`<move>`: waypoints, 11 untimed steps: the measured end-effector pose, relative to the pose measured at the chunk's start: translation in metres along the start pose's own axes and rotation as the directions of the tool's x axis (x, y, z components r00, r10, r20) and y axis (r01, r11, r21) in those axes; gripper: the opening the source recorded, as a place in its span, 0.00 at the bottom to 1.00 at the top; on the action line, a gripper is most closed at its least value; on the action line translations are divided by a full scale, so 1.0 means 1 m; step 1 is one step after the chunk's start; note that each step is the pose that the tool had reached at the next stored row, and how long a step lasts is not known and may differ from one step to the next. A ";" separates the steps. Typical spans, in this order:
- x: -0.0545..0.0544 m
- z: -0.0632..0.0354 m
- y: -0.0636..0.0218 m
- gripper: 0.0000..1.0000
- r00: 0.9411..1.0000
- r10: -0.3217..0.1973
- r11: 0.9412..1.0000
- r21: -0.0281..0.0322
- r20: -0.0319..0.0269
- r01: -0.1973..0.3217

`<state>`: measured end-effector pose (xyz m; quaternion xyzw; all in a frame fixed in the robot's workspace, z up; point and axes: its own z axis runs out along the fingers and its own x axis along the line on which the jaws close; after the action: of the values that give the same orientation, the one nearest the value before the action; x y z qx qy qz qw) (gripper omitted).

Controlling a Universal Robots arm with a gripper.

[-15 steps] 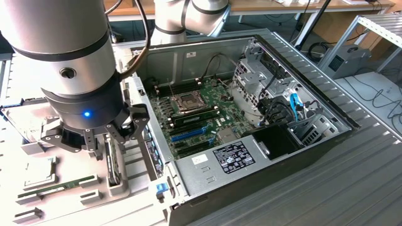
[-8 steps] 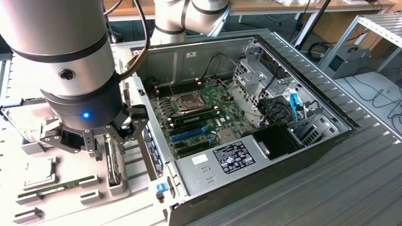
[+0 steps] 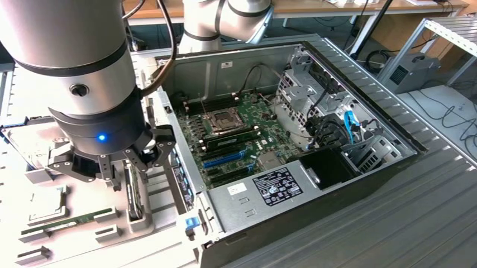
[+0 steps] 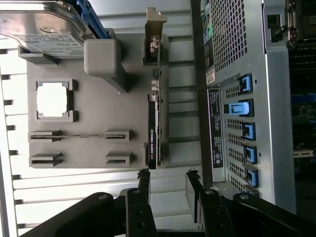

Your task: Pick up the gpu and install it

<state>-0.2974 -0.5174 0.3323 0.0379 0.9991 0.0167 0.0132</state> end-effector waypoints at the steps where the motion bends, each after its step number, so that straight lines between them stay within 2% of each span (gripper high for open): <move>1: 0.000 0.0003 0.0010 0.42 1.000 0.000 1.000 0.000 0.000 0.000; 11: 0.001 0.0023 0.0135 0.42 1.000 0.000 1.000 0.000 0.000 0.000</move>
<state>-0.2974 -0.5039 0.3305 0.0378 0.9991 0.0167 0.0133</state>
